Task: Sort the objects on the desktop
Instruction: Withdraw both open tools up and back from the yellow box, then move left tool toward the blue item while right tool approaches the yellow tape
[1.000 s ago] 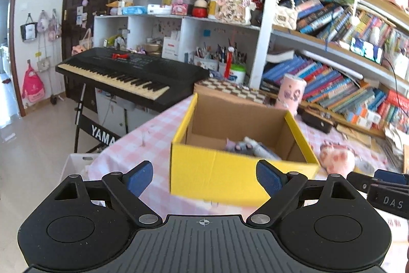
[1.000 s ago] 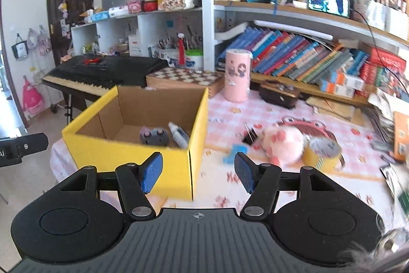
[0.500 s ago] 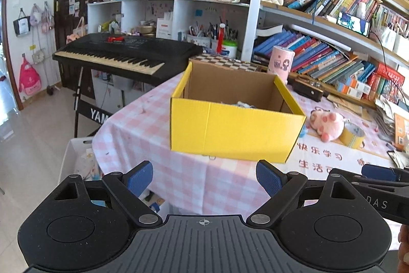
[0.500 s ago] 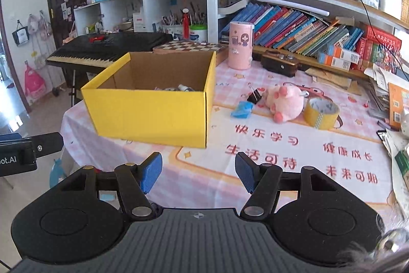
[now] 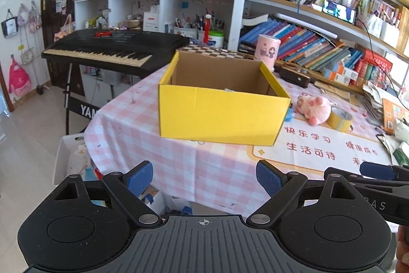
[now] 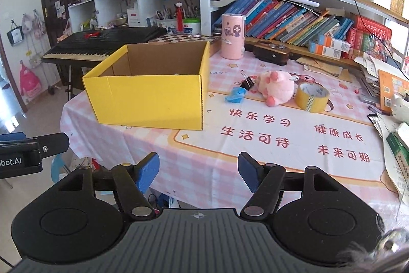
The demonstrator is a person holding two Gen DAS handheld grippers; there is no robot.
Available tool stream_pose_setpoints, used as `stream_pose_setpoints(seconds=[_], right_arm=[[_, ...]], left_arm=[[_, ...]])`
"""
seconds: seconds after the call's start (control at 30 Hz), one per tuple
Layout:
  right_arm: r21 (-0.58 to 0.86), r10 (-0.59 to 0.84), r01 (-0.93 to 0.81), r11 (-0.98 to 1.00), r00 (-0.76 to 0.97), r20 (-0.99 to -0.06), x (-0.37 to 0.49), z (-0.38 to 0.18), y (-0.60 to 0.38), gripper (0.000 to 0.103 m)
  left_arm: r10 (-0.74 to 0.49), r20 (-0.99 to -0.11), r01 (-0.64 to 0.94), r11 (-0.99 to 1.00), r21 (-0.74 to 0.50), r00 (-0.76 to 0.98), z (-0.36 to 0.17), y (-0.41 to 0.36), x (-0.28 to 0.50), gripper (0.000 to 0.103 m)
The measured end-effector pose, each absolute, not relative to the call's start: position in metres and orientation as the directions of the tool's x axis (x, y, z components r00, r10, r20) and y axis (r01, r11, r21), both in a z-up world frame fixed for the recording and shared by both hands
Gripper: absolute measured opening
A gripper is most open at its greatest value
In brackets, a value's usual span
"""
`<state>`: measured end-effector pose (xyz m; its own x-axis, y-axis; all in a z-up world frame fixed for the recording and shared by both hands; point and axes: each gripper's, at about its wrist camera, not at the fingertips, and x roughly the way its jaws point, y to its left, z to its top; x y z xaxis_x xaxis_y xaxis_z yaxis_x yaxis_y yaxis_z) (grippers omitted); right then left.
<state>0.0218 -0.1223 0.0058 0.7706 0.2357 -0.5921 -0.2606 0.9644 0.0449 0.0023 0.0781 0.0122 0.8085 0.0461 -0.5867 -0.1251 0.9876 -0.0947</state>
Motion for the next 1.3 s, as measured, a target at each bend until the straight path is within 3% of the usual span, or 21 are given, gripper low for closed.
stream_pose_setpoints(seconds=[0.57,1.3], right_arm=[[0.042,0.114,-0.112,0.993,0.776,-0.620,0.021,-0.002,-0.164,0.071],[0.054,0.051,-0.021,0.998,0.753,-0.656,0.081,-0.009,-0.234,0.074]], left_arm=[[-0.088,-0.612,0.036,0.995,-0.096,0.786,0.004,0.037,0.025,0.090],[-0.157,-0.640,0.137,0.987,-0.081,0.752,0.000,-0.038,0.090,0.091]])
